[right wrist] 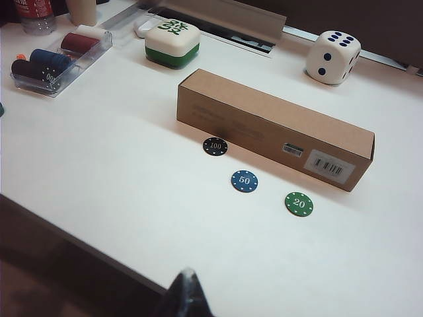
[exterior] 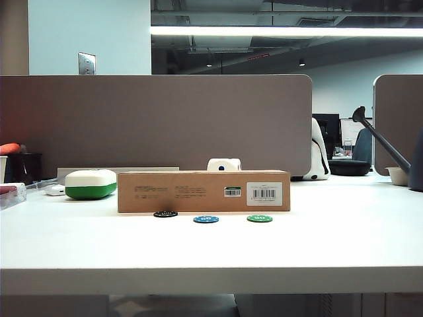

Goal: Push the chip with the highest value in the row forward next to the rectangular box.

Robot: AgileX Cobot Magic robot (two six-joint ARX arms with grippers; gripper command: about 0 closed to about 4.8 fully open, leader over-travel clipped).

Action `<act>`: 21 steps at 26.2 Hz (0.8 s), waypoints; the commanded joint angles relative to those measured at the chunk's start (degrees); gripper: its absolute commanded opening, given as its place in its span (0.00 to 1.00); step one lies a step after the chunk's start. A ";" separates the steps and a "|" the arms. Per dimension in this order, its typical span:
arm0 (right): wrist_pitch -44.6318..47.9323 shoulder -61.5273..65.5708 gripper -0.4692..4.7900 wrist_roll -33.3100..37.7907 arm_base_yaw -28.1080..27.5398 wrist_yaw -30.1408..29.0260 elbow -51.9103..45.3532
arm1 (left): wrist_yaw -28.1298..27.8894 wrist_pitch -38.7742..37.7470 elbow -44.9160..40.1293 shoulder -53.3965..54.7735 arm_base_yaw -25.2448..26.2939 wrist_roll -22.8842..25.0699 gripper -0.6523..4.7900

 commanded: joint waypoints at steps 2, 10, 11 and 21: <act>0.55 -0.17 0.07 0.28 0.04 0.31 0.17 | 0.00 1.01 0.24 0.00 0.11 0.20 0.11; 0.55 -0.17 0.07 0.28 0.04 0.31 0.17 | 0.00 1.01 0.24 0.00 0.11 0.20 0.11; 0.55 -0.17 0.07 0.28 0.04 0.31 0.17 | 0.00 1.01 0.24 0.00 0.11 0.20 0.11; -0.13 -0.55 0.07 -6.51 -0.28 2.49 0.13 | 0.00 1.01 0.26 0.00 0.11 0.20 0.11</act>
